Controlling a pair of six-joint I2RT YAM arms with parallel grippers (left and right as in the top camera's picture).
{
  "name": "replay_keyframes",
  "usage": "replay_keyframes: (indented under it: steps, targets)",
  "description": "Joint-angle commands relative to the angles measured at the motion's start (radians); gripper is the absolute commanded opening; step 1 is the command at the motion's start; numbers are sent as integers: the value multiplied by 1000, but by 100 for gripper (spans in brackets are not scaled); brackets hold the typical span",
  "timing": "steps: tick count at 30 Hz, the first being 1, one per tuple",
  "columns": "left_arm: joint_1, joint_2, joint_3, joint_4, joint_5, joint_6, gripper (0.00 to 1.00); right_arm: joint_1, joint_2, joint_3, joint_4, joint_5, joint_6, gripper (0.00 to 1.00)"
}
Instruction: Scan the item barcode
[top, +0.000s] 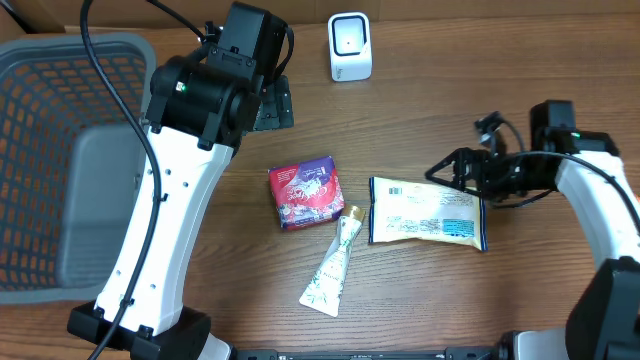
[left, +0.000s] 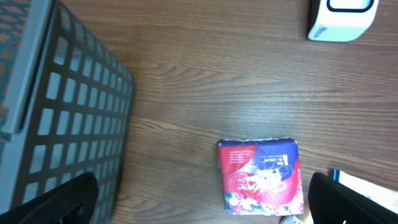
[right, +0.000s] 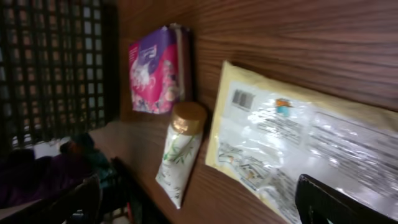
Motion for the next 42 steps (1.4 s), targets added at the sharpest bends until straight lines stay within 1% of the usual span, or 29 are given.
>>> replay_keyframes:
  steps: [1, 2, 3, 4, 6, 7, 8, 9, 10, 11, 17, 25, 27, 28, 29, 30, 31, 32, 34, 35, 36, 42]
  targets:
    - [-2, -22, 13, 5, 56, -17, 52, -83, 27, -1, -8, 142, 30, 100]
    - [-2, -22, 13, 5, 72, -17, 44, -109, 33, -6, -10, 148, 30, 100]
    - [-2, -22, 13, 5, 81, -17, 41, -137, 39, -13, -7, 148, 29, 100]
    - [-2, -22, 13, 4, 94, -16, 45, -166, 45, -18, -5, 148, 29, 100]
    - [-2, -22, 11, 2, 105, -17, 71, -228, 55, -26, -5, 148, 29, 100]
    - [-2, -22, 10, 2, 105, -17, 75, -253, 60, -32, -6, 147, 29, 100]
    - [-2, -22, 6, 2, 104, -16, 77, -278, 64, -39, -8, 146, 29, 100]
    - [-2, -22, 5, 2, 104, -16, 82, -302, 68, -49, -8, 146, 29, 100]
    - [-2, -22, 5, 2, 104, -16, 94, -320, 73, -61, -5, 144, 29, 100]
    - [-2, -22, 5, 3, 104, -16, 100, -331, 79, -77, 3, 138, 29, 100]
    - [-2, -22, 0, 6, 106, -17, 100, -339, 139, -204, 116, 56, 38, 100]
    - [-2, -21, -41, 11, 107, -18, 100, -333, 231, -375, 319, 21, 98, 100]
    - [-2, -20, -69, 36, 150, -21, 100, -325, 244, -399, 358, 15, 113, 100]
    - [-2, -20, -95, 62, 193, -19, 100, -321, 249, -407, 375, 15, 117, 100]
    - [-2, -19, -139, 107, 258, -8, 91, -312, 252, -420, 399, 16, 117, 100]
    - [-2, -16, -163, 129, 289, -5, 82, -309, 252, -425, 408, 17, 117, 100]
    - [-2, -14, -194, 157, 330, -5, 64, -306, 252, -431, 414, 18, 117, 100]
    - [-2, -8, -238, 194, 387, -5, 49, -304, 252, -435, 417, 18, 117, 100]
    - [-4, 4, -306, 247, 468, -5, 21, -304, 252, -442, 421, 19, 119, 100]
    - [-8, 11, -340, 274, 501, -5, 9, -304, 252, -443, 424, 19, 126, 100]
    - [-10, 20, -372, 299, 523, -6, 4, -304, 252, -444, 428, 19, 142, 100]
    - [-61, 64, -534, 437, 700, -29, 4, -299, 252, -445, 434, 23, 143, 100]
